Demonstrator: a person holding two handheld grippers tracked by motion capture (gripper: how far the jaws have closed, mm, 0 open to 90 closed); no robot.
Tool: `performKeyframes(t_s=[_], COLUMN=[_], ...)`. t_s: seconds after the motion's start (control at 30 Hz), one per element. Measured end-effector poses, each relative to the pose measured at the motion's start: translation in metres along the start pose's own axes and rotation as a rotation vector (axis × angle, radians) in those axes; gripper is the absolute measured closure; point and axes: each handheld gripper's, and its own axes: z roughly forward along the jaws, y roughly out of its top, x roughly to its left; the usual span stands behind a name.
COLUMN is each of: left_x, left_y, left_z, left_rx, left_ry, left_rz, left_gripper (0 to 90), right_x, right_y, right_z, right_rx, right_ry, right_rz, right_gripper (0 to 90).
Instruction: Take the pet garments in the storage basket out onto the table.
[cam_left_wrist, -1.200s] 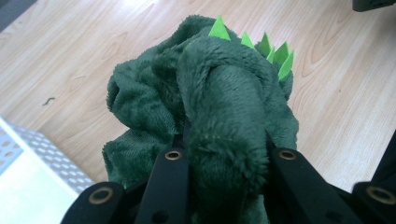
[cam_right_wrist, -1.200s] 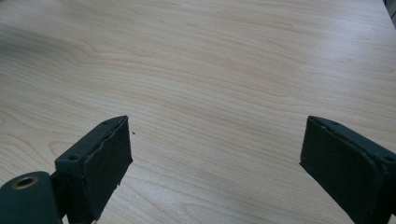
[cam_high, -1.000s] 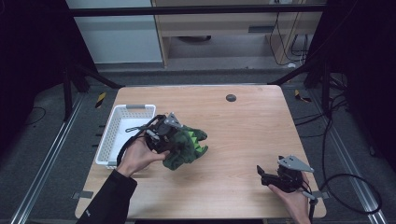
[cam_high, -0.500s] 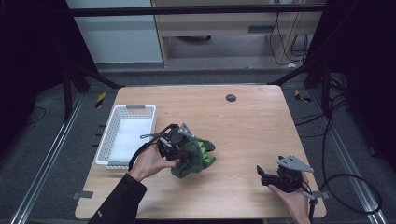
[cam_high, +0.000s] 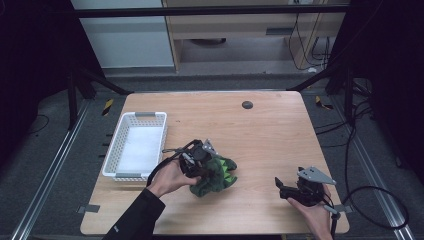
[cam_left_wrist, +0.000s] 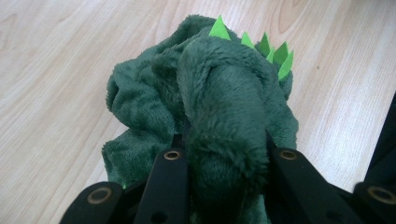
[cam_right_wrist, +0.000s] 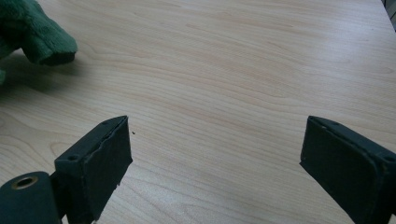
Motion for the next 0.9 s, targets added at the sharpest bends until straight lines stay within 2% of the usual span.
performKeyframes(t_s=[0.37, 0.57, 0.77, 0.9], left_x=[-0.006, -0.007, -0.007, -0.008], left_y=[-0.001, -0.005, -0.006, -0.007], left_z=[0.019, 0.027, 0.029, 0.028], left_rx=[0.026, 0.036, 0.034, 0.012], left_ry=[-0.019, -0.026, -0.028, -0.026], left_rz=[0.020, 0.039, 0.036, 0.035], left_gripper=[73.8, 67.2, 58.3, 53.3], right_x=[0.000, 0.000, 0.000, 0.001], right_y=[0.000, 0.000, 0.000, 0.000], right_z=[0.000, 0.001, 0.000, 0.000], right_rx=[0.000, 0.002, 0.003, 0.003], right_ry=[0.001, 0.004, 0.004, 0.003], right_rz=[0.001, -0.003, -0.002, 0.000], right_gripper=[8.7, 8.6, 8.6, 8.5])
